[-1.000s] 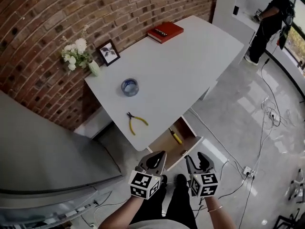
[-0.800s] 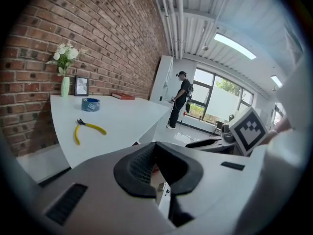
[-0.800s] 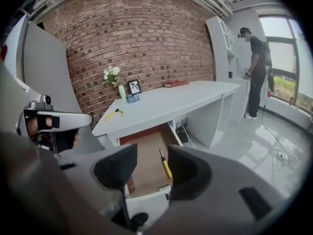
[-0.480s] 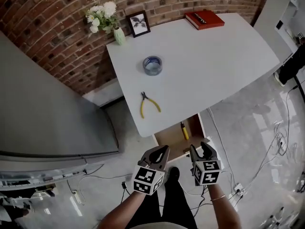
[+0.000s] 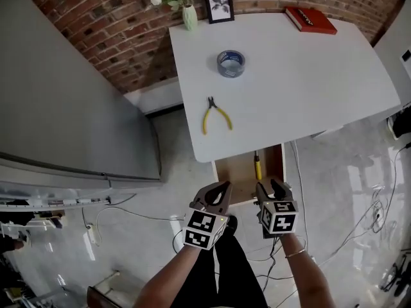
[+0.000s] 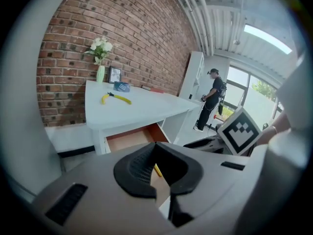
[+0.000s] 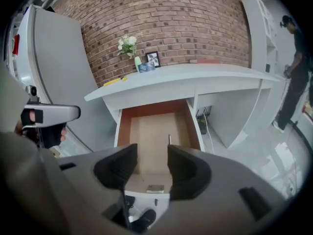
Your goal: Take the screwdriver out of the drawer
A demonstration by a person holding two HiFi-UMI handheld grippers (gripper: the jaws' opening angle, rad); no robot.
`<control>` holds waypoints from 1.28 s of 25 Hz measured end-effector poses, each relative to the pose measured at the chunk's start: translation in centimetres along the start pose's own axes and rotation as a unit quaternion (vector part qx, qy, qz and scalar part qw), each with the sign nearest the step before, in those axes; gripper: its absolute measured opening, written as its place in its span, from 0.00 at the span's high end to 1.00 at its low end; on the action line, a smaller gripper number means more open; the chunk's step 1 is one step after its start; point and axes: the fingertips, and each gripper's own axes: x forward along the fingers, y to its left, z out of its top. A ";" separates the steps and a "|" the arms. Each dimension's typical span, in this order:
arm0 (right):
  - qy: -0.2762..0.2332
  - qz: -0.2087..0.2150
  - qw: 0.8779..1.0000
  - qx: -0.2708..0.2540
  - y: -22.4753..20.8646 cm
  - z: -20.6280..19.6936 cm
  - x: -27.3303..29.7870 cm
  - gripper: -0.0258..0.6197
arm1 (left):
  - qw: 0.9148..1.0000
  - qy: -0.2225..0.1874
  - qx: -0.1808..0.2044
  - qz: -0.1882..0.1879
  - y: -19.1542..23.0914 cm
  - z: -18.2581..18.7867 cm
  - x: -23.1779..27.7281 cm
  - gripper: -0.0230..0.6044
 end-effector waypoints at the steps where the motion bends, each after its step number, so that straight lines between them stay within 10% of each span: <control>1: 0.006 0.003 1.000 -0.005 0.0 -0.1 0.7 0.67 | 1.000 0.001 -0.008 0.006 0.3 -0.4 0.0 0.98; 32: 0.168 -0.019 0.979 -0.116 -6.2 -3.9 15.9 0.67 | 0.992 -0.003 -0.112 0.056 3.6 -5.4 3.6 0.98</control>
